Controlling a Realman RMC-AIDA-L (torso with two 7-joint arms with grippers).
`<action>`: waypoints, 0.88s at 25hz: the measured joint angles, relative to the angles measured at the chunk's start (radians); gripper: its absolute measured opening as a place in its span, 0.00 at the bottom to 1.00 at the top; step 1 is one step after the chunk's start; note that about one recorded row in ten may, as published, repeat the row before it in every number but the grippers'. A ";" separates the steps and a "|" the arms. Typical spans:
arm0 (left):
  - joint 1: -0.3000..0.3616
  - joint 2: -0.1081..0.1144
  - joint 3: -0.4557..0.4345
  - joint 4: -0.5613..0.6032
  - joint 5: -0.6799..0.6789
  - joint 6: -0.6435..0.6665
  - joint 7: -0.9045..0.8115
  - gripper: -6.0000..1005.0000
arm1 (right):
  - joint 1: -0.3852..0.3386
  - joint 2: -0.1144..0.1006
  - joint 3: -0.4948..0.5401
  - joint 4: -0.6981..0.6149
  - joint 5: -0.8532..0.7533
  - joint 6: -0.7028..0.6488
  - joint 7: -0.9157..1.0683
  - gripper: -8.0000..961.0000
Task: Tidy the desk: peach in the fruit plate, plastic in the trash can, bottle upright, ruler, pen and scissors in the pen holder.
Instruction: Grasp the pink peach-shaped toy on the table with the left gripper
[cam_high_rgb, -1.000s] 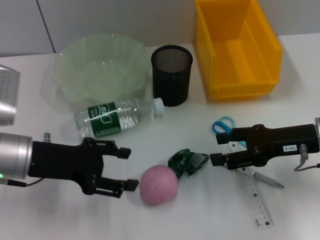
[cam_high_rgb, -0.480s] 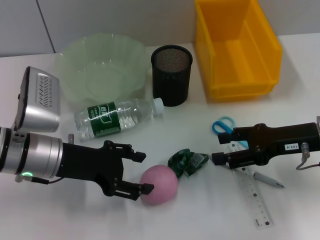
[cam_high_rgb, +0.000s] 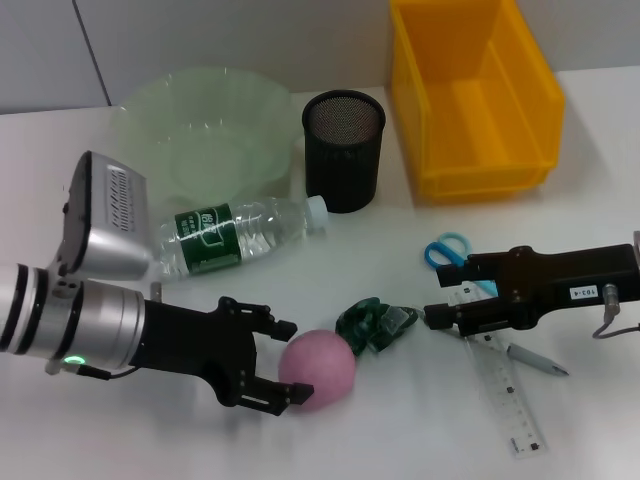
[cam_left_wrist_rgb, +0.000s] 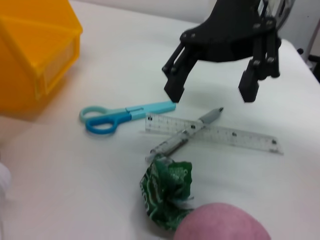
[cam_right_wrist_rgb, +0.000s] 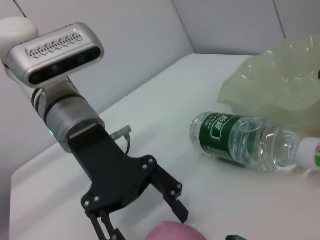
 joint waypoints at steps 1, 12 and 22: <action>-0.003 0.000 0.008 -0.006 -0.001 -0.010 0.000 0.75 | 0.000 0.000 0.000 0.000 0.000 0.001 0.000 0.86; -0.012 -0.004 0.028 -0.019 -0.026 -0.060 -0.043 0.74 | 0.000 0.000 0.000 0.000 -0.002 0.008 0.000 0.86; -0.013 -0.002 0.043 -0.021 -0.031 -0.045 -0.055 0.43 | -0.003 0.000 0.000 0.000 -0.002 0.008 0.000 0.86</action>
